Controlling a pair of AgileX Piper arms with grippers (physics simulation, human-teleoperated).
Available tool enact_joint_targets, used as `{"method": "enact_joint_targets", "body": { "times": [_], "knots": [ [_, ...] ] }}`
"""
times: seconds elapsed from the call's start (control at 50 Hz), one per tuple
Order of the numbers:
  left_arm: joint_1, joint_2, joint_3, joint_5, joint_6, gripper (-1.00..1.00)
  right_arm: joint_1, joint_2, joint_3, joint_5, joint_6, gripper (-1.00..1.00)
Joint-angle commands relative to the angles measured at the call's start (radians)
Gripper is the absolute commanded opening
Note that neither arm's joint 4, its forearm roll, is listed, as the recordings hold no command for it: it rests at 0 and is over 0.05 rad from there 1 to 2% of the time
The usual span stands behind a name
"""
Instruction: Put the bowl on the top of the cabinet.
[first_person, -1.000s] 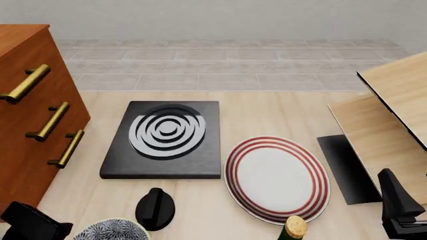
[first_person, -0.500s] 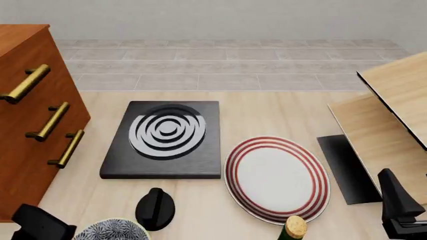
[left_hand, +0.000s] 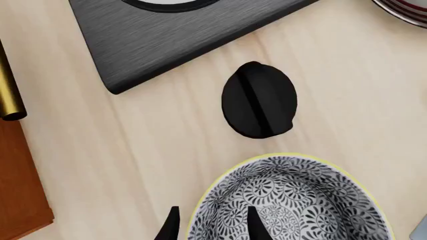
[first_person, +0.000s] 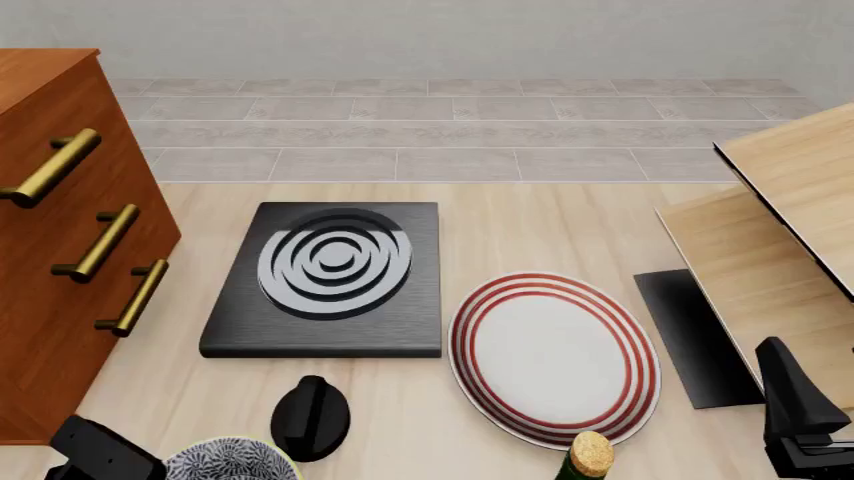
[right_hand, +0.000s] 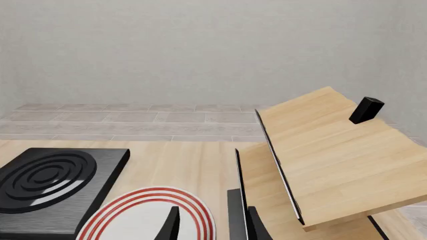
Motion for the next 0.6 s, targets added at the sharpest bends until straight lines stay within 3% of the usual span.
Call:
{"method": "enact_joint_targets", "body": {
  "times": [0.02,0.12,0.14,0.16,0.26,0.6],
  "knots": [
    [0.015,0.072,0.026,-0.081,0.016,1.00,0.000,0.000,0.000,0.000,0.000,1.00],
    [0.014,0.084,0.032,-0.096,0.023,1.00,0.000,0.000,0.000,0.000,0.000,1.00],
    [0.009,0.018,0.021,-0.059,0.053,1.00,0.000,0.000,0.000,0.000,0.000,1.00],
    [-0.012,-0.043,0.008,-0.008,0.067,-1.00,0.000,0.000,0.000,0.000,0.000,1.00],
    [0.023,-0.066,-0.020,0.008,0.094,-1.00,0.000,0.000,0.000,0.000,0.000,1.00],
    [-0.068,-0.155,-0.123,0.129,0.121,-1.00,0.000,0.000,0.000,0.000,0.000,1.00]
  ]
}}
